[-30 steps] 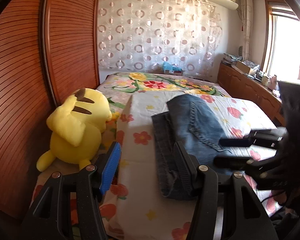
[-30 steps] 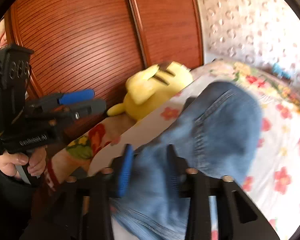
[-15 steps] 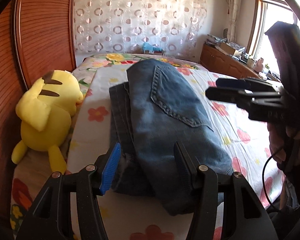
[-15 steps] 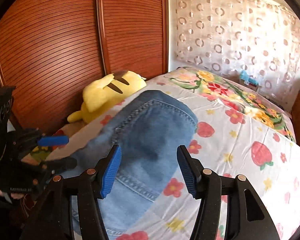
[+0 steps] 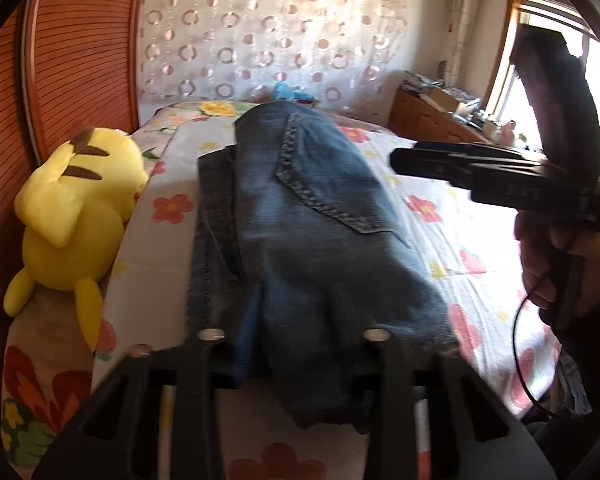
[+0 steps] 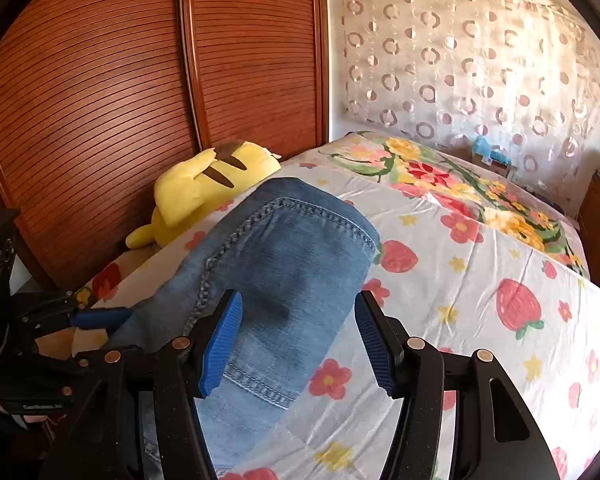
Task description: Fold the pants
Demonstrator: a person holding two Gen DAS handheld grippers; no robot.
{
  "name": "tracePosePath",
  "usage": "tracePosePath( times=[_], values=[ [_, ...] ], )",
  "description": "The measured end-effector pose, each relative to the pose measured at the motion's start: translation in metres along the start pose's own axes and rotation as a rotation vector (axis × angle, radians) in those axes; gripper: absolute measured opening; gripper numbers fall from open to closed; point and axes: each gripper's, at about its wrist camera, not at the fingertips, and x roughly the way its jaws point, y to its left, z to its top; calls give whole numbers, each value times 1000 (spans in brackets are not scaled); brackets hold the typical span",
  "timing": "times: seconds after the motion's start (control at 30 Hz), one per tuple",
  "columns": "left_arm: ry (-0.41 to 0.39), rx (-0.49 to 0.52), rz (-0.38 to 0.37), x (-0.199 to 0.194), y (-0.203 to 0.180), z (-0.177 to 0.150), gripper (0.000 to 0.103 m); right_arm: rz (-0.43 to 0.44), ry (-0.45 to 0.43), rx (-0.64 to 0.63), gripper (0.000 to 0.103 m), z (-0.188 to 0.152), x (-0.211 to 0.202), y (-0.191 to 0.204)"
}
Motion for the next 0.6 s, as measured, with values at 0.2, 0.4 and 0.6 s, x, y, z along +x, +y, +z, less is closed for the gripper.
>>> tracePosePath(
  times=[0.2, 0.4, 0.6],
  values=[
    [-64, 36, -19, -20, -7, 4, 5, -1, 2, 6, 61, 0, -1, -5],
    [-81, 26, 2, -39, 9, 4, 5, 12, -10, 14, 61, 6, 4, -11],
    [7, -7, 48, -10, 24, -11, 5, 63, 2, 34, 73, 18, 35, -17]
  ],
)
